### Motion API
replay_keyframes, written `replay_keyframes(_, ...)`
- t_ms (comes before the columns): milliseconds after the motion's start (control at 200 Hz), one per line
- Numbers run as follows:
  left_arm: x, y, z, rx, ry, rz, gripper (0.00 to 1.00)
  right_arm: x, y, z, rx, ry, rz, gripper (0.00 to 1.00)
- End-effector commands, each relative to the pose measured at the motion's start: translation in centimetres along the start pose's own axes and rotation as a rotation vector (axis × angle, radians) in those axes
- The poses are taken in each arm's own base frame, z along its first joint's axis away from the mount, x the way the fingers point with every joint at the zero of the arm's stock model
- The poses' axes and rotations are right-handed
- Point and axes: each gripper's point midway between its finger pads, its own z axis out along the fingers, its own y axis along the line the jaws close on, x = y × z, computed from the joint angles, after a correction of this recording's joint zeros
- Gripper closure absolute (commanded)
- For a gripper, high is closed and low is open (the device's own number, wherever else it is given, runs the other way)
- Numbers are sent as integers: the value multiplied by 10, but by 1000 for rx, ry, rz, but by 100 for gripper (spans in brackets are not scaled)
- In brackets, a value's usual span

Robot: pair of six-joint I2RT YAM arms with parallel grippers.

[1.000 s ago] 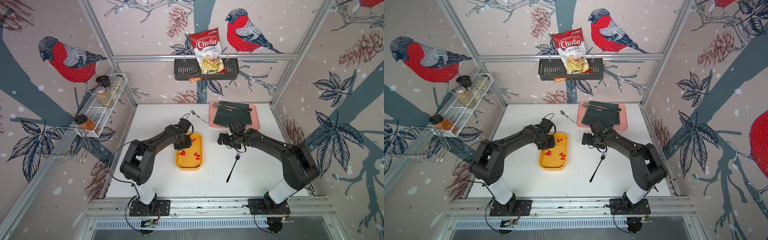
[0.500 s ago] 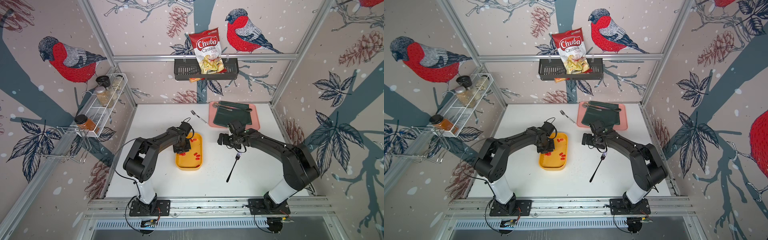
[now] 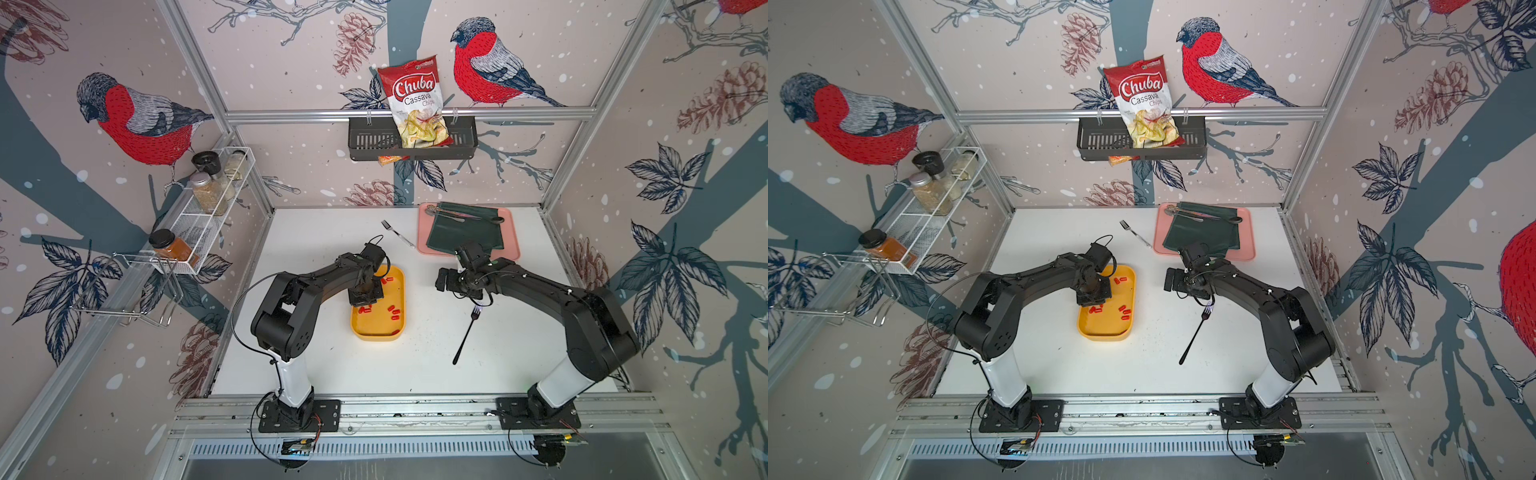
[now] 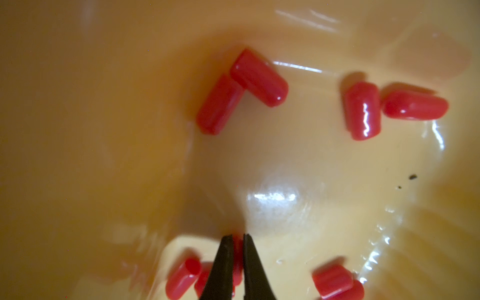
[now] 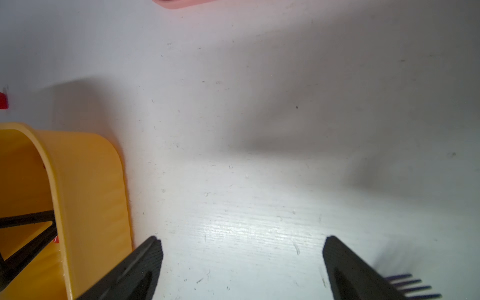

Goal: Take the screw protection sleeves out of the storage box
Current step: Pick up the screw protection sleeve from the storage box, then place the screw protection sleeve at the center of the board.

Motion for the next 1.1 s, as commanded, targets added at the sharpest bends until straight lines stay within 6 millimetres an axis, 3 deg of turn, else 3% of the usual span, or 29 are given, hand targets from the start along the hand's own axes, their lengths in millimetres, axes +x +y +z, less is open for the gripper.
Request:
replay_keyframes(0,0,-3,0,9,-1,29,94,-2,1,2,0,-13,-13,0)
replay_keyframes(170,-7,-9,-13,30,-27,51,100,-1,0,4,1,-11,-8,0)
replay_keyframes(340,-43,-19,-70,46,-173,106,100,-4,2,5,0,-11,-6,0)
replay_keyframes(415,-66,-5,-93,5,-241,119,100,-4,3,6,1,-11,-6,0)
replay_keyframes(485,-88,29,-102,-70,-284,86,99,-5,4,7,2,-9,-4,0)
replay_keyframes(605,-115,104,-93,-178,-279,-1,100,-5,6,7,5,-8,-4,0)
replay_keyframes(710,-136,146,-82,-242,-278,-34,100,-5,5,8,12,-6,-2,0)
replay_keyframes(825,-154,163,-65,-295,-273,-27,100,-5,6,12,18,6,0,0)
replay_keyframes(1096,-176,164,-30,-311,-247,-19,100,-5,11,18,25,19,-10,0)
